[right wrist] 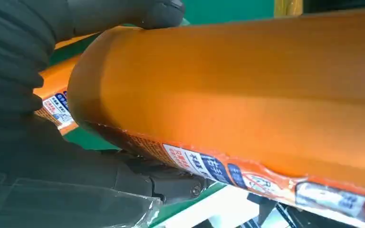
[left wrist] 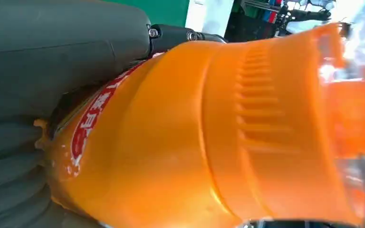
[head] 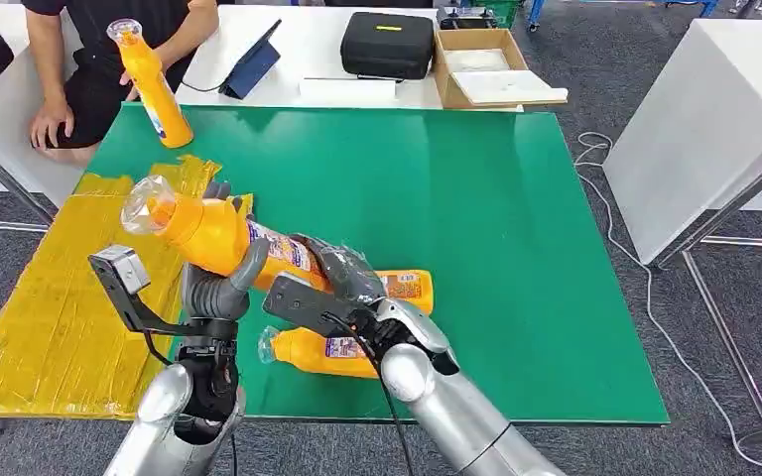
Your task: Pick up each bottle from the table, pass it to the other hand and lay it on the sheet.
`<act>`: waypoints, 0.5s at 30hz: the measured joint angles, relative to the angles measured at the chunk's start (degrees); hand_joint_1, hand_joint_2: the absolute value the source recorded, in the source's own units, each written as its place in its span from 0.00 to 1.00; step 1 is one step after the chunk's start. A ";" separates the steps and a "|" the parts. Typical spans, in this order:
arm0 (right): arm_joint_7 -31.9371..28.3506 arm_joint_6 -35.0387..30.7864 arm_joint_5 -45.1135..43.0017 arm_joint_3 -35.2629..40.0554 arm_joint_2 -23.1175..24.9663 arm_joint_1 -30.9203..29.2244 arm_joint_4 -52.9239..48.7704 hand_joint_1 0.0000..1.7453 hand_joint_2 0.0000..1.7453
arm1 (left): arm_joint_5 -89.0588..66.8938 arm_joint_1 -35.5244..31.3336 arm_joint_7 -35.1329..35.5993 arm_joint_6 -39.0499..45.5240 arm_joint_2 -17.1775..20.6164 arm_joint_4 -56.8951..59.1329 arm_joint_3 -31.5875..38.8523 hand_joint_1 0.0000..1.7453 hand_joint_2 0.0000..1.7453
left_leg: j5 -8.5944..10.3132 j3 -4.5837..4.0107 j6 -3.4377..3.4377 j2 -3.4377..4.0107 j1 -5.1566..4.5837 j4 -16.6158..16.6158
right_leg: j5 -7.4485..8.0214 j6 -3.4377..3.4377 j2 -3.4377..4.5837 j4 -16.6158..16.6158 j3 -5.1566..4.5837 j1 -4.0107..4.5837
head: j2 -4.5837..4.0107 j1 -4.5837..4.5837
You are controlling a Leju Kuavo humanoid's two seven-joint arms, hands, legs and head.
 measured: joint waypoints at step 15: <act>-0.09 -0.07 0.20 0.83 0.07 -0.48 -0.04 1.00 1.00 | -0.22 0.41 -0.61 -2.16 -0.04 0.00 0.66 1.00 1.00 | 0.00 0.00 0.00 0.00 0.00 0.00 | 0.00 0.00 0.00 0.00 0.00 0.00 | 0.00 0.00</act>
